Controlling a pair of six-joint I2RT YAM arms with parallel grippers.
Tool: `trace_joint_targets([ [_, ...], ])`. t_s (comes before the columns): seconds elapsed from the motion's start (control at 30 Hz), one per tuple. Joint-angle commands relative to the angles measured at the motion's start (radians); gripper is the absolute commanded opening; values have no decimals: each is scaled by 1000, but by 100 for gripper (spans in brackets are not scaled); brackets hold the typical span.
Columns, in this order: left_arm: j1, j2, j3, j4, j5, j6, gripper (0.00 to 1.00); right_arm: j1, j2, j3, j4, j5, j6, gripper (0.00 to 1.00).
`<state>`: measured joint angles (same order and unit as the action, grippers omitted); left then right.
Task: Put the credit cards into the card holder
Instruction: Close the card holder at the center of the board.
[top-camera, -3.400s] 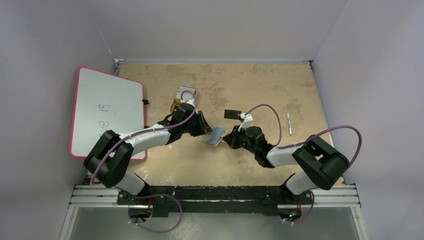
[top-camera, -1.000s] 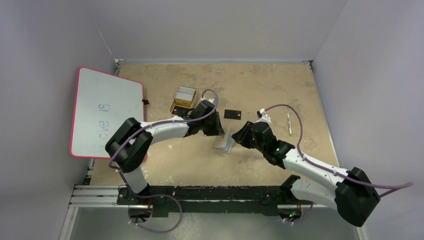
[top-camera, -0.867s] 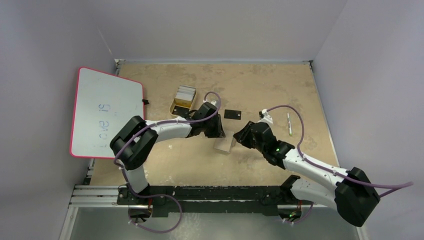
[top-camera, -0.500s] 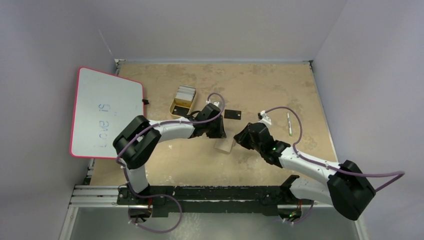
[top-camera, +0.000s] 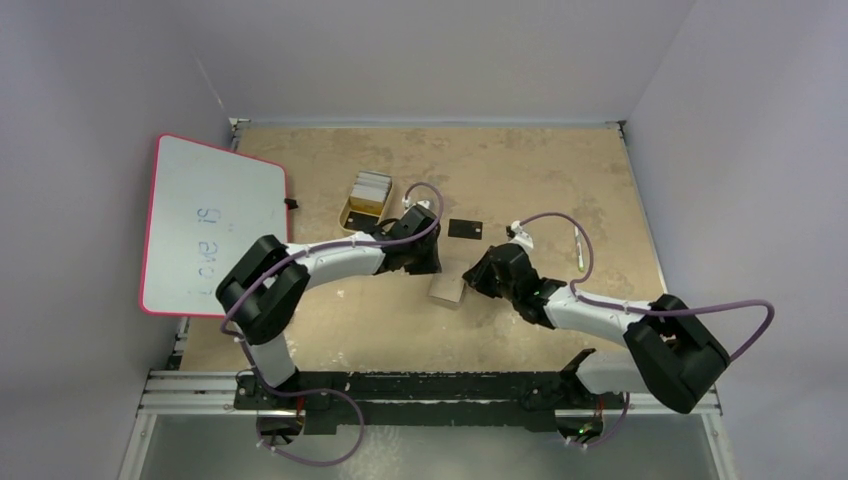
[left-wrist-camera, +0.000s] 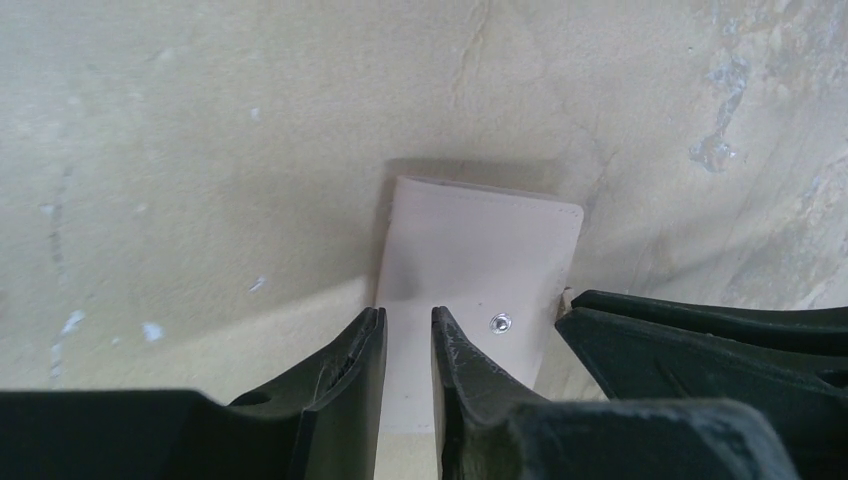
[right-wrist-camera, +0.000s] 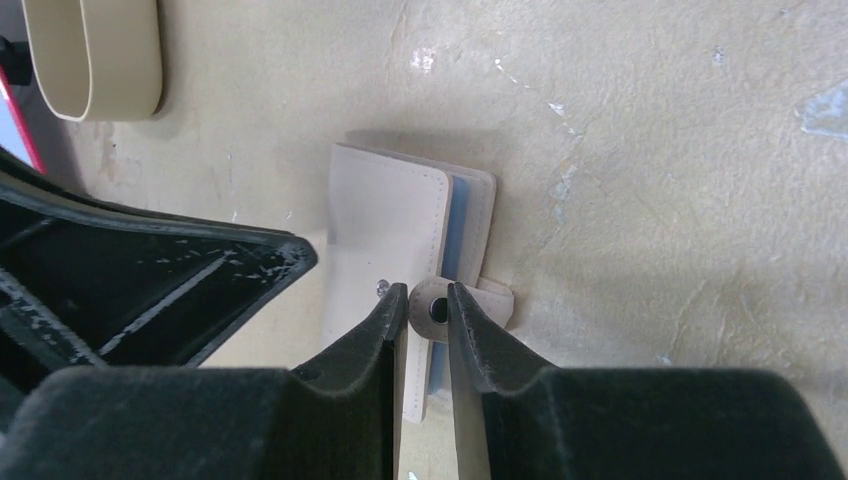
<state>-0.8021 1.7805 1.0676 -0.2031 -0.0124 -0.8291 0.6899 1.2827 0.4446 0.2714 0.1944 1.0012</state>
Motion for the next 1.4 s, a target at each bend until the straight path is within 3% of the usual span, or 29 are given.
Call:
trace_joint_targets([
  [0.0,0,-85,43,-101,-95,2,24,-4,4,26,65,-31,-29,22],
  [0.17,0,-51,35,-98,-69,21,30,-4,-8,10,54,-39,-25,21],
  [0.37,0,-16,20,-3,63,25,34,-4,-61,41,-87,-16,-63,26],
  [0.77,-10,54,13,-55,16,9,30,-4,-140,-8,-63,-87,-47,28],
  [1.37,-23,65,-17,-24,1,-58,27,-7,-54,53,-33,-44,-104,22],
])
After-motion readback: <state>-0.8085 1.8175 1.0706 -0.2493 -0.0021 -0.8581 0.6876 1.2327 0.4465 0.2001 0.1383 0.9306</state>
